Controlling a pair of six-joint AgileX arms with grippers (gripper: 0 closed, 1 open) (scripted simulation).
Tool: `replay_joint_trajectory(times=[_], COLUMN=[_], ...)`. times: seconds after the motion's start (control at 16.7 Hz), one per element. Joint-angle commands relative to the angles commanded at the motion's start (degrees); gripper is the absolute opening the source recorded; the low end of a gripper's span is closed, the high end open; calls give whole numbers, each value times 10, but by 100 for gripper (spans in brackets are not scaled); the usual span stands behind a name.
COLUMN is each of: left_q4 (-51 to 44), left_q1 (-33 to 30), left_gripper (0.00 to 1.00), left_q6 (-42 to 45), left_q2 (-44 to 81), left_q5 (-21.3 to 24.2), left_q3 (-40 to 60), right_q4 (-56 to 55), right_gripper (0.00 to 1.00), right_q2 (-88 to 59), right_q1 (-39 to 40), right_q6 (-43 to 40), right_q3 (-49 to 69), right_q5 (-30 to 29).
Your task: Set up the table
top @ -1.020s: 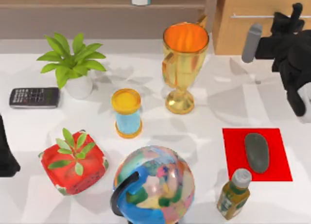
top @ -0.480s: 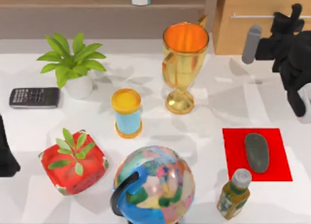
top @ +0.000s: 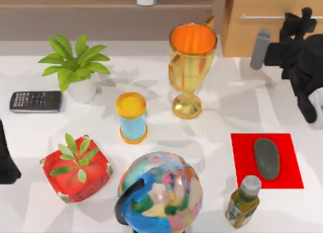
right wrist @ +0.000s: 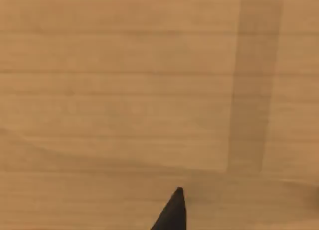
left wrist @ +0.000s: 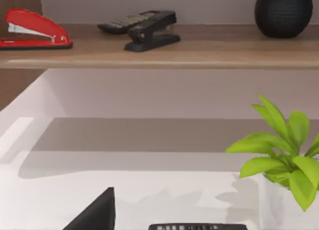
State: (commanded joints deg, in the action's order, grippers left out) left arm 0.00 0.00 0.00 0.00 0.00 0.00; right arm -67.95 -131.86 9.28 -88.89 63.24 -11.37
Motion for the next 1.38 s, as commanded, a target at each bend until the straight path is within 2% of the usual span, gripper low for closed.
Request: replay_joint_trajectory(times=[0.06, 0.12, 0.54, 1.38], left_q4=[0, 0, 0, 0], left_q1=[0, 0, 0, 0], left_gripper=[100, 100, 100, 100], left_q6=[0, 0, 0, 0], left_q2=[0, 0, 0, 0], left_q5=[0, 0, 0, 0], left_q3=[0, 0, 0, 0], right_q4=[0, 0, 0, -51], right_gripper=[98, 100, 100, 100], right_q2=[0, 0, 0, 42], right_q1=[0, 0, 0, 10], right_q6=[0, 0, 0, 7], right_q3=[0, 0, 0, -114], right_q5=[0, 0, 0, -7])
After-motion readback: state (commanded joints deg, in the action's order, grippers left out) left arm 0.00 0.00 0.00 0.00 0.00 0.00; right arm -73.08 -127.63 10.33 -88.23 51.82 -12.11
